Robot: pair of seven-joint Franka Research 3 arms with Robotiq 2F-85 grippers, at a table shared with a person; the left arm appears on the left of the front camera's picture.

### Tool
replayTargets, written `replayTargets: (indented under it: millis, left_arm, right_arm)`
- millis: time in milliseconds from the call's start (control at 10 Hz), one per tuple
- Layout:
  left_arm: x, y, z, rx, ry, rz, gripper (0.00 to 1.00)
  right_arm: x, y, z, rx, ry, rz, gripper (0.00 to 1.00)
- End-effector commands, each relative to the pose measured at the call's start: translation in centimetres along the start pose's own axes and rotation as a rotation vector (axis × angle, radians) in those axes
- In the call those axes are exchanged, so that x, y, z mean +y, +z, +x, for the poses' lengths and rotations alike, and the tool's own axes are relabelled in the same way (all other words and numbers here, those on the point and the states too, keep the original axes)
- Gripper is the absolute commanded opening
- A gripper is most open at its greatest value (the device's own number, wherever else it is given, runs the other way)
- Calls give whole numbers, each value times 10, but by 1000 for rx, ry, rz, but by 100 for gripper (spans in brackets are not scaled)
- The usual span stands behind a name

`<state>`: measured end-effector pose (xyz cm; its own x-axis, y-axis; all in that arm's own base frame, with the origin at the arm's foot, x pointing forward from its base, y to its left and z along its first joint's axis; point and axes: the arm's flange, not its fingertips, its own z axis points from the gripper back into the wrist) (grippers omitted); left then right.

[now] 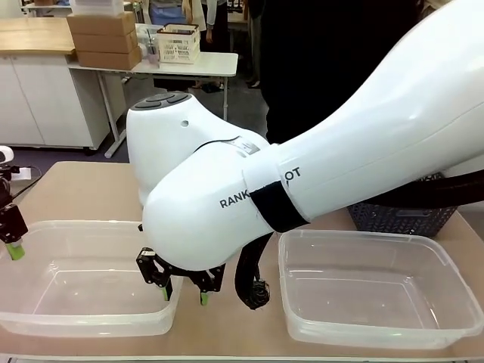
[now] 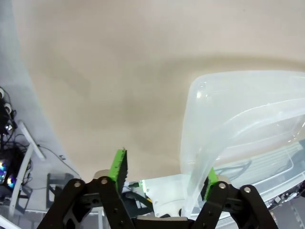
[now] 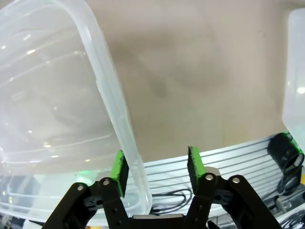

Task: Sort the waste into each basket.
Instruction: Pick up the Organizing box on the left side of the table and lift it.

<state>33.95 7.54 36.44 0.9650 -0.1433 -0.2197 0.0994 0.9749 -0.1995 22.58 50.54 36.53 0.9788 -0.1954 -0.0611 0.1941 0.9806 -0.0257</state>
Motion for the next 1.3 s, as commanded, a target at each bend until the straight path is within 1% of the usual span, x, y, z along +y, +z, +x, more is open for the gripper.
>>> replayTargets:
  millis: [0, 100, 200, 300, 400, 600, 800, 1000, 1100, 1200]
  left_arm:
    - [-39, -119, -113, -17, -3, 47, 0]
    - [-36, -120, -113, -13, -3, 50, 0]
    - [-34, -121, -113, -12, -6, 48, 16]
    - [-32, -121, -112, -13, -6, 50, 7]
    - [-31, -121, -112, -13, -6, 49, 0]
    - [-31, -120, -112, -13, 2, 32, 0]
    - [-34, -108, -114, -50, 17, -20, 0]
    - [-43, -83, -116, -85, 6, -53, 0]
    - [-53, -63, -113, -76, -5, -79, 0]
    - [-66, -42, -109, -93, -9, -80, 0]
  right_arm:
    - [6, 1, 1, -26, -9, -11, 0]
    - [6, 1, 1, -28, -10, -12, 0]
    - [6, 1, 1, -29, -11, -12, 6]
    - [6, 2, 1, -29, -8, -10, 0]
    - [6, 1, 1, -28, -6, -8, 0]
    - [5, 1, 1, -22, -3, -12, 0]
    - [1, 3, 5, -14, -6, -25, 0]
    - [-13, 18, 14, -19, -19, -39, 0]
    - [-24, 35, 20, -22, -18, -41, 0]
    - [-34, 51, 25, -22, -18, -39, 0]
